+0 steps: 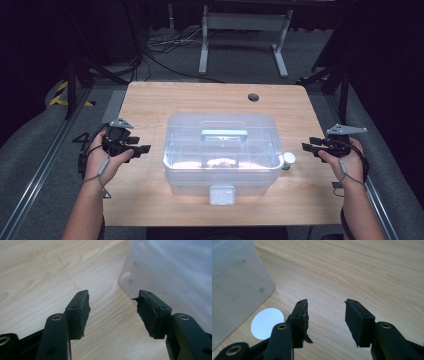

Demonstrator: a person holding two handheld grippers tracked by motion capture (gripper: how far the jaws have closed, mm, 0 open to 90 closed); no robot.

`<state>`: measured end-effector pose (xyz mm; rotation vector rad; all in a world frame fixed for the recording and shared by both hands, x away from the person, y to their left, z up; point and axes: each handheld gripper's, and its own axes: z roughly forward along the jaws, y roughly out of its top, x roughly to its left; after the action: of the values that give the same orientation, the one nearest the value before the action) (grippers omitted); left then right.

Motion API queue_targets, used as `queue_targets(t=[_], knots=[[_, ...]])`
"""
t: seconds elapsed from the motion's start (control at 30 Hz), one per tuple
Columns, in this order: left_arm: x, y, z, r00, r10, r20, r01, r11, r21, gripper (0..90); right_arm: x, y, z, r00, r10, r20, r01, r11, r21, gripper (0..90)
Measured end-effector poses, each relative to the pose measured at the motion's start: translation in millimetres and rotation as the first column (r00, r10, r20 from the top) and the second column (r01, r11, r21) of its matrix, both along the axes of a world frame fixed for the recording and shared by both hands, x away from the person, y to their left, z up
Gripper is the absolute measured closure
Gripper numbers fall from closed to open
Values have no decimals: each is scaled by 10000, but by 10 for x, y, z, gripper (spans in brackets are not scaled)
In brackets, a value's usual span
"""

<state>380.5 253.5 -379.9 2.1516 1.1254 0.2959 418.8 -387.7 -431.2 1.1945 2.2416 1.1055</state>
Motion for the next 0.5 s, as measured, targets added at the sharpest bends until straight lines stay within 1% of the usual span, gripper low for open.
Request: queue_targets(t=[0.03,0.07,0.1,0.13,0.2,0.33,0.43,0.47,0.5], knots=[[-15,-14,73,9996,-229,146,230,9997,-32,446,-5,-7,0,10000,45,33,-45,10000,25,566],[-39,-39,136,9990,-388,202,391,9991,-148,448,-13,-11,3,10000,13,-23,-13,10000,91,566],[-50,-56,182,9979,-561,325,565,9983,-116,449,-16,-14,8,10000,-10,-55,11,9999,113,566],[-61,-78,223,9969,-704,352,709,9974,-122,448,-19,-16,14,10000,-16,-65,16,9999,106,566],[-78,-120,309,9949,-914,419,916,9958,-47,447,-27,-11,25,10000,-29,-90,30,10000,90,563],[-97,-183,492,9922,-1132,519,1142,9933,-179,445,-53,-11,43,10000,-26,-81,27,9999,124,562],[-106,-257,622,9866,-1472,706,1495,9884,-277,444,-63,-20,46,10000,3,-31,-3,9997,226,562],[-110,-282,656,9844,-1597,739,1619,9865,-234,443,-63,-25,42,10000,15,-35,-14,9997,243,562],[-113,-314,693,9818,-1745,756,1770,9838,-276,441,-64,-26,39,10000,1,-87,1,9997,262,561]])
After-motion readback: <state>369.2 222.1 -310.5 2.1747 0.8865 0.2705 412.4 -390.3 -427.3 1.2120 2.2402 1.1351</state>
